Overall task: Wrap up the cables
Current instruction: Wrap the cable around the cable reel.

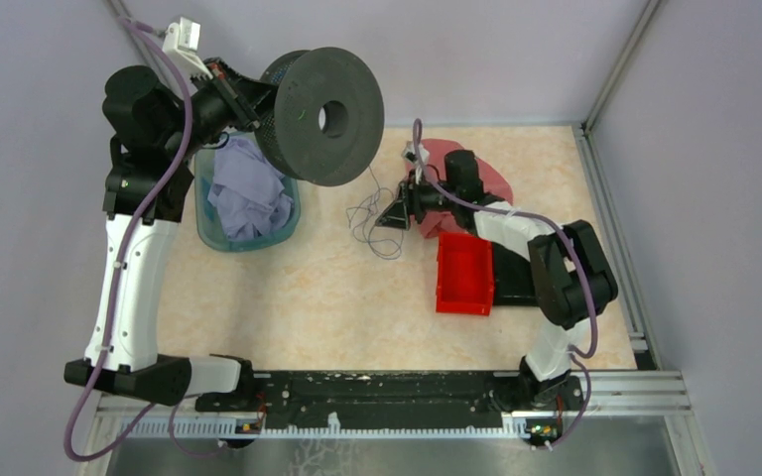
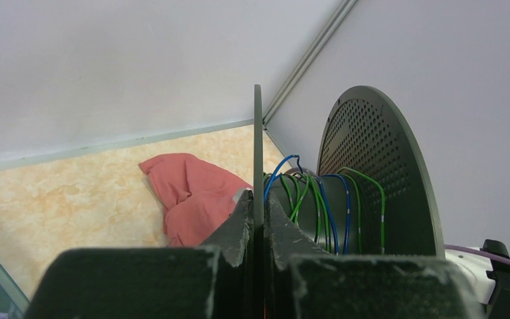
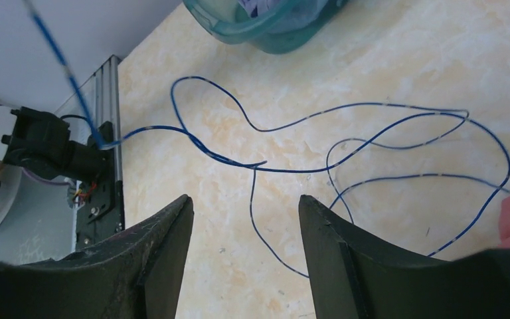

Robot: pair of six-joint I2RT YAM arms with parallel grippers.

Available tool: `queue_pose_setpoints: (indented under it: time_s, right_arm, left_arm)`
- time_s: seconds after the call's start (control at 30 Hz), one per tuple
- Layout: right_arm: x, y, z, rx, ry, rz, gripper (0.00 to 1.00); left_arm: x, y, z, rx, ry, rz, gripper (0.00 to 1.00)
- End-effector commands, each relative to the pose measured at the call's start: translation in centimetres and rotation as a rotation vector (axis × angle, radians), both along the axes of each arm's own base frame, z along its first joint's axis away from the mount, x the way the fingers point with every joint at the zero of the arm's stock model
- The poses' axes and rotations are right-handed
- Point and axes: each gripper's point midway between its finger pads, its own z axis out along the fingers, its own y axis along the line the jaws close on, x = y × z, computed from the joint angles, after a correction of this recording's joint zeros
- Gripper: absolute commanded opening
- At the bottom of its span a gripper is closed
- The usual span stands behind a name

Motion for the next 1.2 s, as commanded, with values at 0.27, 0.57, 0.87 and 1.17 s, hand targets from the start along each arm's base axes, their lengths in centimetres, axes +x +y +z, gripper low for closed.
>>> queue_pose_setpoints:
  time_s: [0.27, 0.57, 0.87, 1.17]
  right_arm:
    - [-0.5, 1.3, -1.6, 0.051, -0.09, -0.125, 0.55]
    - [-0.8, 2.0, -2.4, 0.039, -0.098, -0.12, 0.54]
    - [-0.6, 0.3, 4.6, 0.094, -0.252, -0.09, 0.6]
    - [0.0, 0.5, 8.1, 0.123, -0.246, -0.073, 0.69]
  left_arm:
    - [-0.7, 0.3, 3.4, -0.059, -0.088, 0.003, 0.0]
    - [-0.4, 0.3, 3.1, -0.068, -0.073, 0.006, 0.0]
    - [-0.2, 0.4, 2.3, -0.071, -0.05, 0.013, 0.0]
    - [-0.1, 0.1, 1.7, -0.077, -0.037, 0.0, 0.0]
